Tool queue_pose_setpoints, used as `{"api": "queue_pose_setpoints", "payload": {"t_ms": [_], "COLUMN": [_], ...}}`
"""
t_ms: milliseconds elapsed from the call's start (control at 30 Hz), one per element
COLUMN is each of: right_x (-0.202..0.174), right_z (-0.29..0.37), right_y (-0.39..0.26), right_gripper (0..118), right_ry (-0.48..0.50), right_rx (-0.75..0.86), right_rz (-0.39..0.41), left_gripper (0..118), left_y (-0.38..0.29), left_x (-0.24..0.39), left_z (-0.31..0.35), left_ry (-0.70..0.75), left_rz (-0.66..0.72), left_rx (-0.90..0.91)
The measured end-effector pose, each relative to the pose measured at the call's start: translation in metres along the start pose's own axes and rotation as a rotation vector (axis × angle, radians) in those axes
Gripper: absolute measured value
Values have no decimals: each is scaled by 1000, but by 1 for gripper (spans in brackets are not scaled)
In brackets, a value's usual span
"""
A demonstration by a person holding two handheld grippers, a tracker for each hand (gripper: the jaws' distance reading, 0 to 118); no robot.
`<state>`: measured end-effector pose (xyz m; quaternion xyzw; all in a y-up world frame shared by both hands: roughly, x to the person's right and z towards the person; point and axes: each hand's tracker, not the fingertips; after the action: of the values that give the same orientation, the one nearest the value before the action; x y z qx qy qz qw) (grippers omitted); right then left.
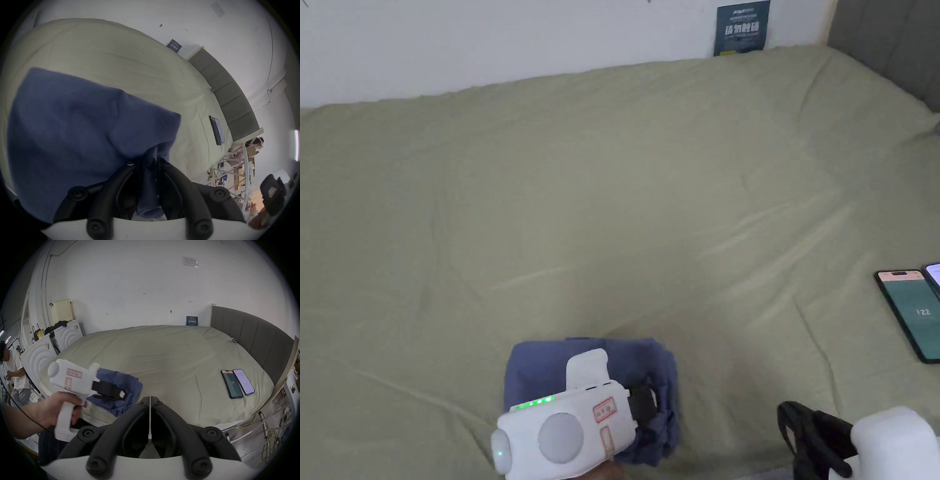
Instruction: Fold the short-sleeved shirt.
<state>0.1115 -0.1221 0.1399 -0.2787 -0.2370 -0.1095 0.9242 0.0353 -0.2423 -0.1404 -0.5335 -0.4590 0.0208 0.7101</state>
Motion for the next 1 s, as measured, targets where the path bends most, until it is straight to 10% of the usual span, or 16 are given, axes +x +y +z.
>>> {"api": "queue_pose_setpoints", "payload": {"t_ms": [200,400,500,600,733,900,967,1000], "right_x": [-21,-62,-62,-35,-38,-37,-35,-35], "right_z": [-57,-183,-221,-216,-216,-217,-214,-211], "right_y": [15,10,-7,-14,-6,-8,-9,-7], "right_gripper": [3,3,3,3,3,3,3,3], "right_ry": [149,434,184,312,275,290,291,303], "right_rx": [-78,-197,-340,-293,-304,-291,-286,-283], "right_rz": [5,-219,-161,-361,-266,-283,-288,-293], "left_gripper": [20,22,90,94,101,86,25,25], "left_y": [15,21,23,23,27,41,43,42], "left_x": [-27,-83,-119,-154,-177,-153,-142,-147], "left_z": [56,130,134,123,87,44,40,40], "left_ry": [-49,45,94,24,-114,-363,-164,-177], "left_rz": [2,29,70,151,238,297,176,194], "left_rx": [34,153,120,59,38,-54,-35,-36]}}
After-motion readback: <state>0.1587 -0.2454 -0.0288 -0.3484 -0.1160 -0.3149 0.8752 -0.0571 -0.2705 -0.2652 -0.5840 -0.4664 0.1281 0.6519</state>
